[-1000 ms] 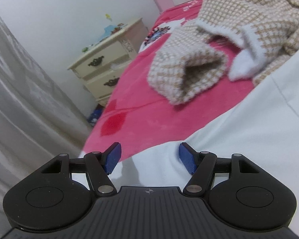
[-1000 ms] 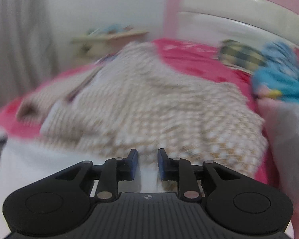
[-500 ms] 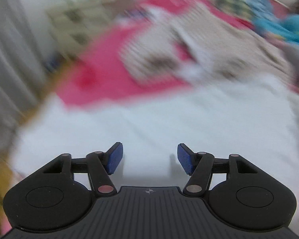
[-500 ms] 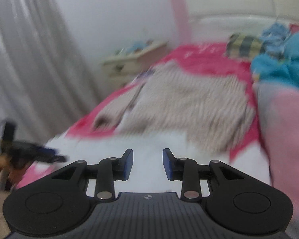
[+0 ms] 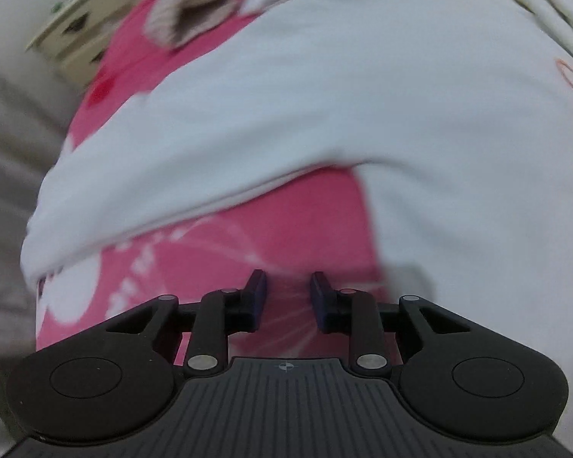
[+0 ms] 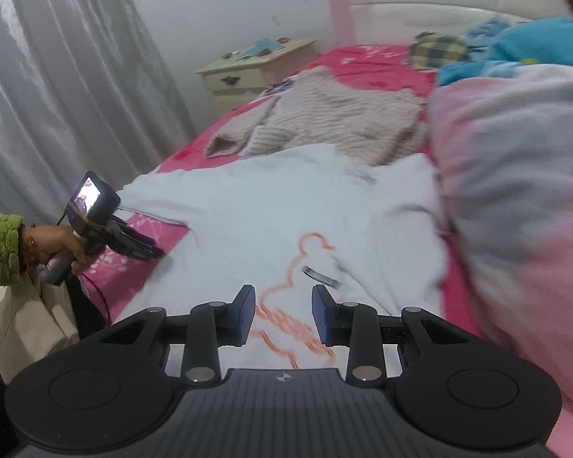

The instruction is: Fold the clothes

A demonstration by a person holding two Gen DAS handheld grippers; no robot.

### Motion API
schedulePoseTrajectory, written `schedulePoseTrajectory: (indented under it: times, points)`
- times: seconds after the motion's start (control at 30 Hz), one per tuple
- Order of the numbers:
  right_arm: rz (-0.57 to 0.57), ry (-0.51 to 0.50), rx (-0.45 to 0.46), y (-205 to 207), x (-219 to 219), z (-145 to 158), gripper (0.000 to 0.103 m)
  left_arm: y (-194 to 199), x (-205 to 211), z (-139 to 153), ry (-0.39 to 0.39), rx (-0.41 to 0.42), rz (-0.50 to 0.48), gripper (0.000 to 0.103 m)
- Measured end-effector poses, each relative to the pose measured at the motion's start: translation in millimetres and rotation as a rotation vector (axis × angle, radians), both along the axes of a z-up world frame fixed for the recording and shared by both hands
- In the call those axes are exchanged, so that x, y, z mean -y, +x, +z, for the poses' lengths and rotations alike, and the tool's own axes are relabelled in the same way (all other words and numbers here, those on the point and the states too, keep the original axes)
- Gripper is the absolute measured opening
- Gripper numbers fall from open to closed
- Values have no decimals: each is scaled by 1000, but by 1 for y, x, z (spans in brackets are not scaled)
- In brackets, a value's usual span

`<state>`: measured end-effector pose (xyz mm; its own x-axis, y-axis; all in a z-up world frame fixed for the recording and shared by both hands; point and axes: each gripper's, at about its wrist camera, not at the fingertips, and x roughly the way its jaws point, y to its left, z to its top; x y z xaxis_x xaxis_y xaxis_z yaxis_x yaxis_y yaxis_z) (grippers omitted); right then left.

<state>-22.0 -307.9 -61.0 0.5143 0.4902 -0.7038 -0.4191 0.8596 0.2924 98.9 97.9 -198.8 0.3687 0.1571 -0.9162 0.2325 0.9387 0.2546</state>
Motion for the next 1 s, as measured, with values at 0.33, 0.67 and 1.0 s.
schedulePoseTrajectory:
  times: [0.33, 0.67, 1.0]
  points:
    - [335, -117, -9, -66, -83, -22, 38, -10, -33, 45, -293, -172, 86, 32]
    - [680, -117, 130, -99, -219, -90, 43, -103, -104, 283, -472, 344, 141, 40]
    - [741, -158, 289, -145, -297, -145, 54, -124, -148, 250, -406, 292, 266, 42]
